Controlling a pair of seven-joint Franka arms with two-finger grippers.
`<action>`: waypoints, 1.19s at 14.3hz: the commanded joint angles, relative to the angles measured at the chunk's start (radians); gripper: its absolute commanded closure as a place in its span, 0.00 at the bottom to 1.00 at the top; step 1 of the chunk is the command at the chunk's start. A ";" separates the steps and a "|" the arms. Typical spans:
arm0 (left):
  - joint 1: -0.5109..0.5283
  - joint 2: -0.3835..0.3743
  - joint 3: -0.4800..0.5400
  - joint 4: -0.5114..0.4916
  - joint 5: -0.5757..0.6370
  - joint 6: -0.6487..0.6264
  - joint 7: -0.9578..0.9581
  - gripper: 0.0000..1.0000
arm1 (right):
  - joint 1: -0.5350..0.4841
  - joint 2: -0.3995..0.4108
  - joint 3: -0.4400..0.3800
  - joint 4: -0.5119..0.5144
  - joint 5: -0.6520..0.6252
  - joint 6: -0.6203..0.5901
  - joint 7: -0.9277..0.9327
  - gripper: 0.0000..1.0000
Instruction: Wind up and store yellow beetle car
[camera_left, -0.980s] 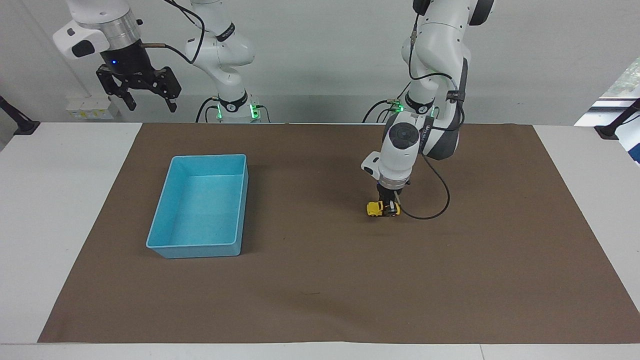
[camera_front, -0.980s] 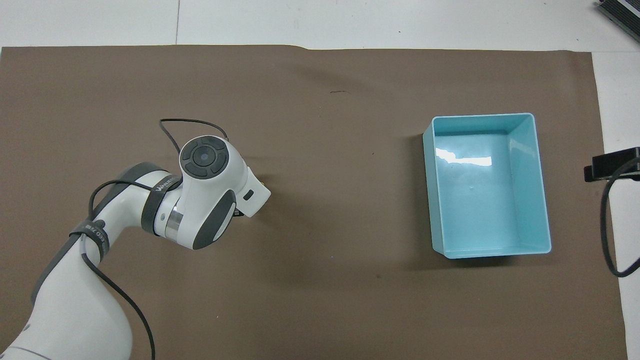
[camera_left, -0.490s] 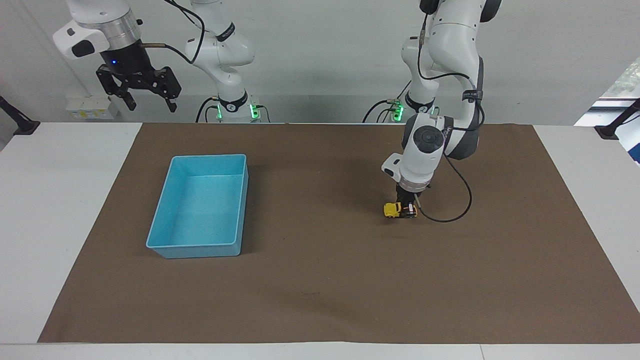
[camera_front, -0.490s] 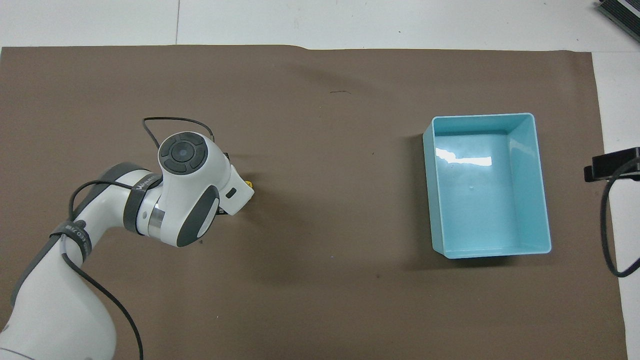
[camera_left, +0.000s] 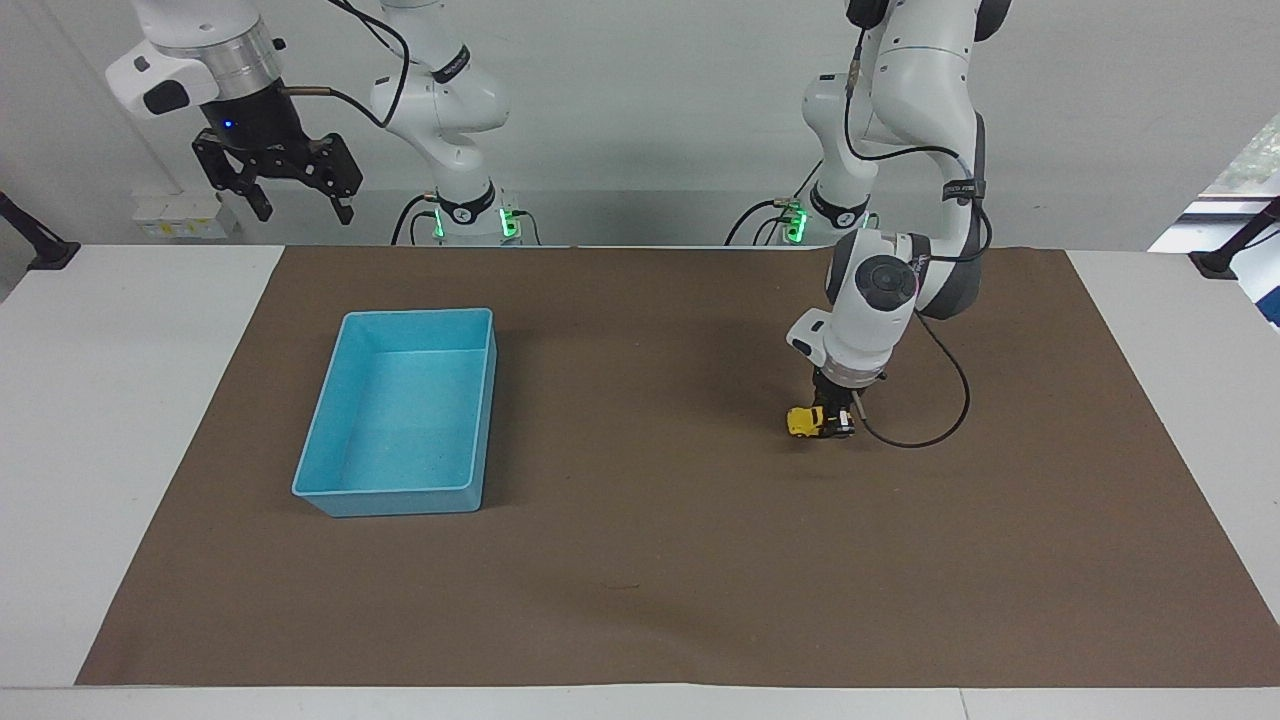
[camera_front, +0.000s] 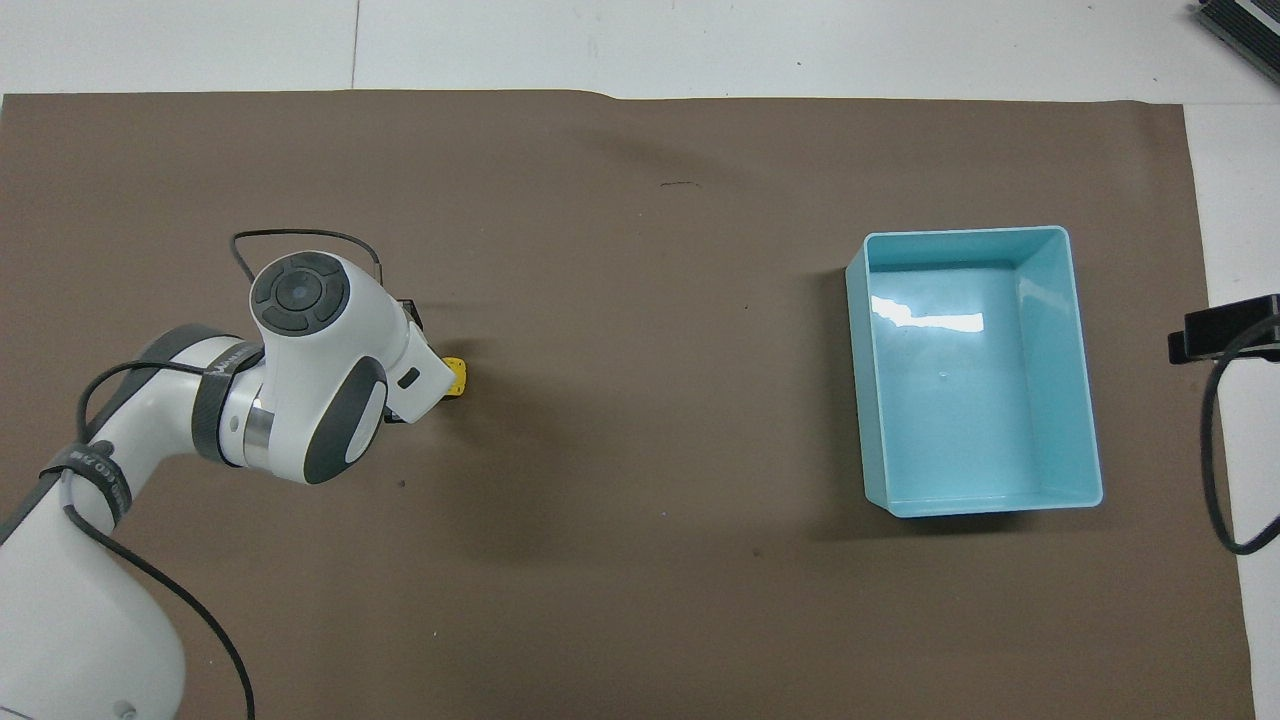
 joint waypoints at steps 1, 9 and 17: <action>0.007 -0.020 -0.002 -0.014 0.022 -0.024 -0.008 0.01 | -0.008 -0.013 0.001 -0.005 0.007 -0.007 -0.019 0.00; 0.058 -0.208 0.012 0.050 0.019 -0.173 -0.231 0.00 | -0.008 -0.013 0.001 -0.005 0.007 -0.007 -0.019 0.00; 0.216 -0.226 0.012 0.242 -0.007 -0.343 -0.952 0.00 | -0.008 -0.013 0.001 -0.005 0.007 -0.006 -0.019 0.00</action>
